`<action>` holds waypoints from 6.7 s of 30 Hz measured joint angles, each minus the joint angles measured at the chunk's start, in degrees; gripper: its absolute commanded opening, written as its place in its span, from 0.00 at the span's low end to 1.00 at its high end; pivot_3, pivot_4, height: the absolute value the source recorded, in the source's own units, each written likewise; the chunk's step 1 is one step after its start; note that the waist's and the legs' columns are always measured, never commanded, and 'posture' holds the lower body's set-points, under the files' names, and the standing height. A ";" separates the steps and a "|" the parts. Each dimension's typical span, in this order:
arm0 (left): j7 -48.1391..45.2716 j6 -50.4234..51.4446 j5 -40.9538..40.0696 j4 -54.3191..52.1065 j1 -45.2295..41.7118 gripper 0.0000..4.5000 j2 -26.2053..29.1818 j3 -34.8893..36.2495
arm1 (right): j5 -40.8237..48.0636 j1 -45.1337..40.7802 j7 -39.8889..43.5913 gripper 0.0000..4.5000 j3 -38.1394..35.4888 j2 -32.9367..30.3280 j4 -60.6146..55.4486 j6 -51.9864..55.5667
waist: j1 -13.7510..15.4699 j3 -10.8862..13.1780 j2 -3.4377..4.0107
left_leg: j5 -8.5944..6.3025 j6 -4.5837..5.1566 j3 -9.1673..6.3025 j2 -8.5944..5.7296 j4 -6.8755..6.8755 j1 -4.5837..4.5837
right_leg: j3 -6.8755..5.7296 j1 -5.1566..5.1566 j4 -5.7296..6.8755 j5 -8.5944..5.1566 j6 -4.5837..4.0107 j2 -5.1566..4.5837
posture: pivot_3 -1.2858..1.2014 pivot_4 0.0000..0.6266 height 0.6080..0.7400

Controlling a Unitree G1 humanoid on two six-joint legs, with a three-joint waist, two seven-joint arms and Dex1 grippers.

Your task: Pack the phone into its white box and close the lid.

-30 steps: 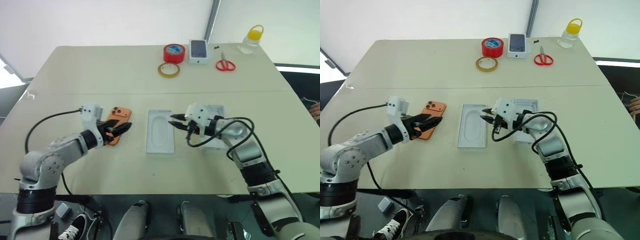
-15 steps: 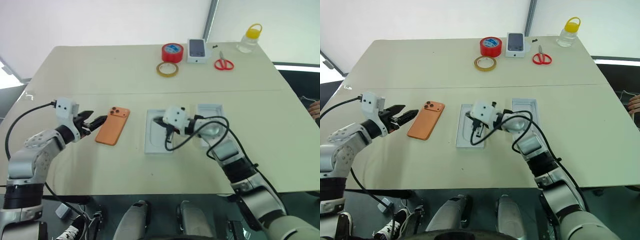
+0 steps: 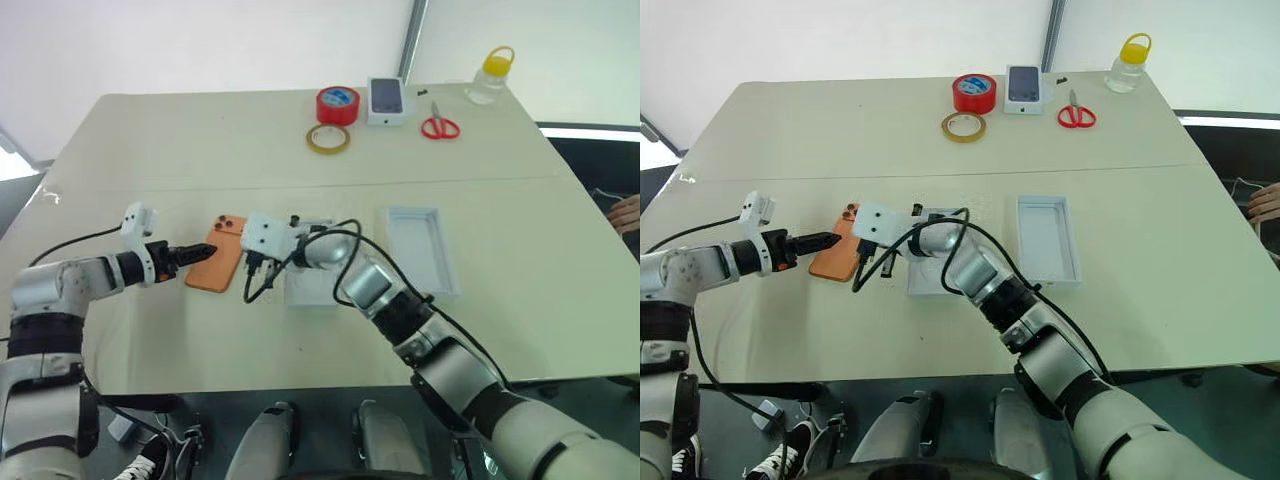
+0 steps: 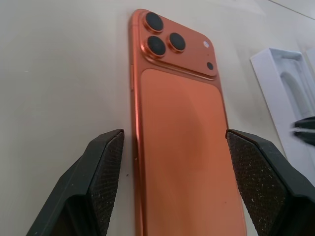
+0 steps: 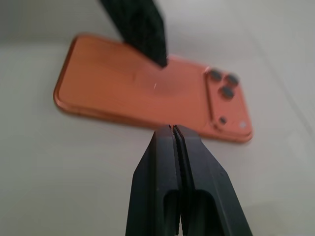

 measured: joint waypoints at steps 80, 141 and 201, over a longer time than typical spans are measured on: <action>21.12 28.44 -19.27 -17.28 2.88 0.00 -22.18 34.18 | 17.51 20.06 21.58 0.65 -10.32 -21.90 -30.83 -8.76 | -0.36 -0.51 0.02 | -0.12 0.19 0.01 0.05 0.06 -0.08 | 0.04 0.07 0.28 -0.01 0.01 0.00 | 0.52 0.24 1.00; 30.74 20.98 -29.75 -20.63 5.12 0.00 -24.37 26.24 | 17.25 12.54 18.71 0.70 -12.22 -19.94 -17.06 -12.16 | 0.04 -0.42 -0.20 | 0.05 -0.09 0.02 0.03 0.08 -0.08 | 0.04 0.15 0.13 0.00 0.00 -0.01 | 0.52 0.24 1.00; 18.11 11.86 -15.43 -6.33 -6.33 0.97 -25.44 5.22 | 0.69 5.58 0.80 0.00 -15.72 -25.25 1.18 -12.82 | -0.13 -0.43 -0.21 | 0.07 -0.11 0.11 0.02 0.08 -0.09 | 0.09 0.12 0.16 0.00 0.00 0.00 | 0.52 0.24 1.00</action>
